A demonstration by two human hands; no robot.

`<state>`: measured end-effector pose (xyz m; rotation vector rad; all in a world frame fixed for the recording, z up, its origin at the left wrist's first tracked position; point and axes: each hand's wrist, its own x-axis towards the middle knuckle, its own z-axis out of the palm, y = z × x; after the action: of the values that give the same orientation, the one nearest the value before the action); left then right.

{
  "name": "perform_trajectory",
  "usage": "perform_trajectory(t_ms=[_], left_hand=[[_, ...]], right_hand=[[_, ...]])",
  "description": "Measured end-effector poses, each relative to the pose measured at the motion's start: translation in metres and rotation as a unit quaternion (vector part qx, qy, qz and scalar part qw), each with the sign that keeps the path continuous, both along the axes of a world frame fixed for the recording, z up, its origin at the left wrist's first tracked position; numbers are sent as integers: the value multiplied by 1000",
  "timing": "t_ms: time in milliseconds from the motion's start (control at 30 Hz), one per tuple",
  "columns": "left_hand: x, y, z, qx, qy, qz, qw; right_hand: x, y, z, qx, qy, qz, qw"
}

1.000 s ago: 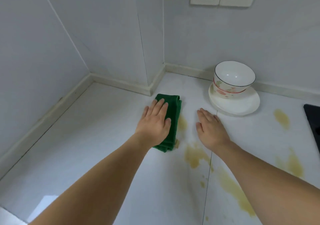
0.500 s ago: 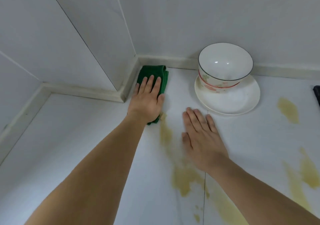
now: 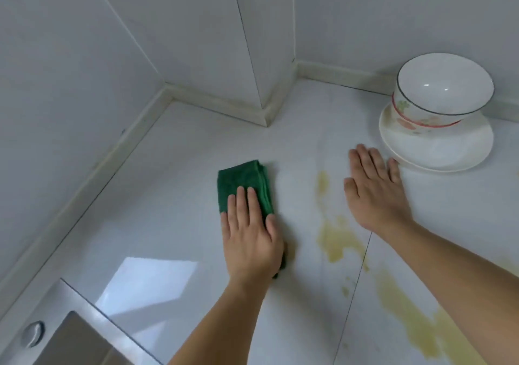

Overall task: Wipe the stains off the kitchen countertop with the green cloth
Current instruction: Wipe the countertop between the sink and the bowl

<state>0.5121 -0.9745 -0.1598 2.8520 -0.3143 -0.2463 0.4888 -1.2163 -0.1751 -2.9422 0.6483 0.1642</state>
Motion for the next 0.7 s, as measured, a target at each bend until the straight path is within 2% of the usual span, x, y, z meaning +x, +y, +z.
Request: perform_trajectory(t_ms=[100,167,267,367,500,600,700], left_hand=[[15,32,-1,12,13,148,989],[40,36,0,37,-5,169,985],[84,17,-2,66,-16,141,988],[108,-31,-4,70,-20,72,995],[62,-91,-7,43,-51,-118,991],[3,-67,-10,41,-41,-236,970],[-19,-44,-8,51,-32,-276,959]], right_hand=[[0,-1,1,-5,3,1,1000],[0,1,-1,-4,-1,1,1000],[1,-2,-4,-5,-9,0,1000],[1,-2,-6,-5,-8,1,1000],[2,-4,-2,18,-5,4,1000],[-20,-4,5,56,-31,9,998],[-70,-6,7,39,-29,-3,999]])
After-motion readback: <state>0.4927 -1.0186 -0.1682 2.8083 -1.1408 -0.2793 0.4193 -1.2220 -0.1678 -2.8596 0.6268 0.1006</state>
